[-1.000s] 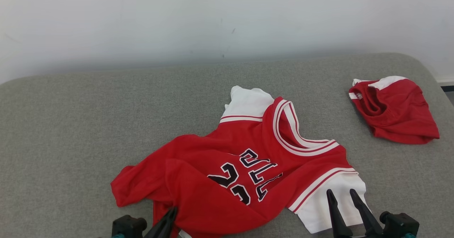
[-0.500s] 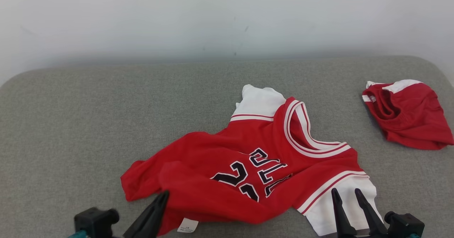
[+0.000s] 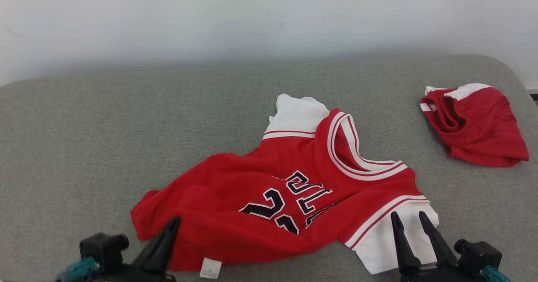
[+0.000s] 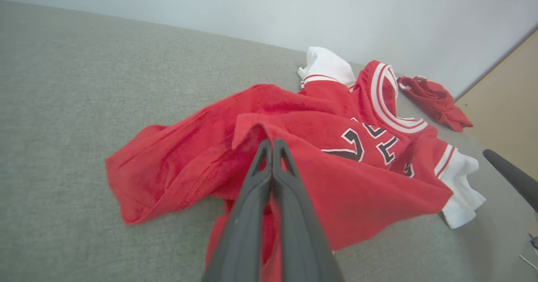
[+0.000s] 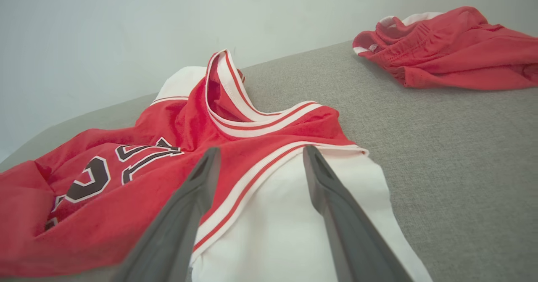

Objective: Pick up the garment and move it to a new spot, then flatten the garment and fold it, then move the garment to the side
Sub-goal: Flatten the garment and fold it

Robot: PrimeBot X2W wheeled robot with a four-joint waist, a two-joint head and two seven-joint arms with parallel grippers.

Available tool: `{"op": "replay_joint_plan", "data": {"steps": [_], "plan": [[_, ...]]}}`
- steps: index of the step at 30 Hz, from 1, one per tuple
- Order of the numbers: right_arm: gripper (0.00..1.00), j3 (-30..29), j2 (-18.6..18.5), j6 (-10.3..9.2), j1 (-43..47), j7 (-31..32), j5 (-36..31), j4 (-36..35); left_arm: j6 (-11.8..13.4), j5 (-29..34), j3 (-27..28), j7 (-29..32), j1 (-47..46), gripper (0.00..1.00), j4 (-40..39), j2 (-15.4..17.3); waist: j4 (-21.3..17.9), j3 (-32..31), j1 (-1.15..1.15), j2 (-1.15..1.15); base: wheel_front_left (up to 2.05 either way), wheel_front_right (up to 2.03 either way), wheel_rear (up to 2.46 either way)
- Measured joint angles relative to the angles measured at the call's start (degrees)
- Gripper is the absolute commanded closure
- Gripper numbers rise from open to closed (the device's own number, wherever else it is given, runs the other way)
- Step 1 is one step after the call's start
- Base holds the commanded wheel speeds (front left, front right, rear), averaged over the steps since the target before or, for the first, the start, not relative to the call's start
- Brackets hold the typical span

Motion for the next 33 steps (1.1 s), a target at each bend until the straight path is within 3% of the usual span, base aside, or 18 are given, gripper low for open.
{"op": "replay_joint_plan", "data": {"steps": [7,14,16,17,18,25,33], "plan": [[0.00,0.04,-0.31,0.01,-1.45,-0.08,0.15,0.40,-2.21,3.86,-1.19,-3.80,-9.12,1.00,13.68,-1.01,-2.62,1.06,0.00,0.00,0.00,0.00,0.00],[0.00,-0.25,-0.48,0.01,-1.60,-0.09,0.49,0.53,-2.34,7.28,-2.64,-7.95,-13.31,1.00,23.60,-2.72,-4.96,1.60,0.00,0.00,0.00,0.00,0.00],[0.00,-0.49,-0.48,0.01,-1.43,-0.09,0.51,0.62,-2.02,8.26,-2.76,-9.39,-13.65,0.34,25.27,-2.88,-5.08,1.33,0.00,0.00,0.00,0.00,0.00],[0.00,-0.64,-0.46,0.01,-1.33,-0.09,0.51,0.60,-1.74,8.31,-2.66,-10.06,-13.62,0.06,25.74,-3.22,-5.03,1.13,0.00,0.00,0.00,0.00,0.00],[0.00,-0.83,-0.45,0.01,-1.11,-0.09,0.51,0.56,-1.59,8.37,-2.45,-10.65,-13.57,0.00,25.88,-3.61,-4.91,0.92,0.00,0.00,0.00,0.00,0.00],[0.00,-2.22,-0.46,0.01,1.52,-0.09,-0.05,-0.01,0.59,9.91,-1.78,-12.06,-6.82,0.00,20.40,-4.92,-3.48,-0.66,0.00,0.00,0.00,0.00,0.00],[0.00,-4.27,-2.52,0.01,3.25,-0.09,-2.48,0.20,3.56,10.79,-3.37,-10.67,-0.20,0.00,12.54,-4.03,-0.88,-1.14,0.00,0.00,0.00,0.00,0.00]]}}
